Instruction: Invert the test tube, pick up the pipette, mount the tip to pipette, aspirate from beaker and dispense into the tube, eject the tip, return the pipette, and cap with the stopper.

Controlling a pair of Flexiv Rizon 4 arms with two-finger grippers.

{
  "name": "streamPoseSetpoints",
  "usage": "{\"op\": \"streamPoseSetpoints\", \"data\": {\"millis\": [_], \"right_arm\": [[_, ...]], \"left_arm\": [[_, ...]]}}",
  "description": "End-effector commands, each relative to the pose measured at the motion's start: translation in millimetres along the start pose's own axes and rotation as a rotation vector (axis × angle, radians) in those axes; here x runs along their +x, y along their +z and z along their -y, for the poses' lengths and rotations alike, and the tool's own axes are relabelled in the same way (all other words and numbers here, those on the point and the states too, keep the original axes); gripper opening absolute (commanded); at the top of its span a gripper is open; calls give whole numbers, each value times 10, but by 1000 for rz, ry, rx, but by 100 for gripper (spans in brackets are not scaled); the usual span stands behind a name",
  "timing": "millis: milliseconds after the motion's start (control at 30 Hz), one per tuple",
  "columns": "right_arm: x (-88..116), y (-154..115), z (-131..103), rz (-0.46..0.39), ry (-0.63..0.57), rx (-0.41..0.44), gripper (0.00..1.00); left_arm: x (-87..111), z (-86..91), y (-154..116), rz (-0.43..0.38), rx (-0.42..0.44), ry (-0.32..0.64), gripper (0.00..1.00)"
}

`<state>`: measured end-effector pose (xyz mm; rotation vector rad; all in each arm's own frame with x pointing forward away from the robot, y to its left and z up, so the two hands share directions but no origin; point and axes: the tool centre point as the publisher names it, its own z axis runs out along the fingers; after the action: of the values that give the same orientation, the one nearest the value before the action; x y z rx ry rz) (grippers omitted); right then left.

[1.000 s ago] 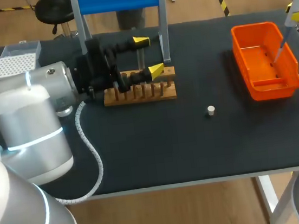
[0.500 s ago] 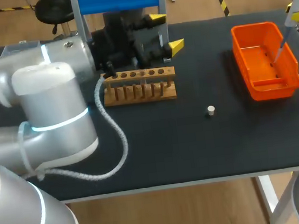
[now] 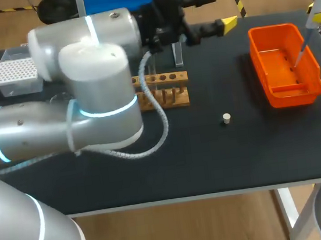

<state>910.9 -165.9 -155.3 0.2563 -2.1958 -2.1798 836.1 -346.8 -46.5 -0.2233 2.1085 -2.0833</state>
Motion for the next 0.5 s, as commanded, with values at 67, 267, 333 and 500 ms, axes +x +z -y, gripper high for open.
{"op": "streamPoseSetpoints", "data": {"millis": [67,267,333,500], "right_arm": [[-3,-14,-1,-3,-1,2,0],[-3,-14,-1,-3,-1,2,0],[-3,-14,-1,-3,-1,2,0],[-3,-14,-1,-3,-1,2,0]], "left_arm": [[-3,87,1337,-26,-40,2,100],[16,135,1571,-77,-42,12,100],[16,135,1571,-77,-42,12,100],[16,135,1571,-77,-42,12,100]]}}
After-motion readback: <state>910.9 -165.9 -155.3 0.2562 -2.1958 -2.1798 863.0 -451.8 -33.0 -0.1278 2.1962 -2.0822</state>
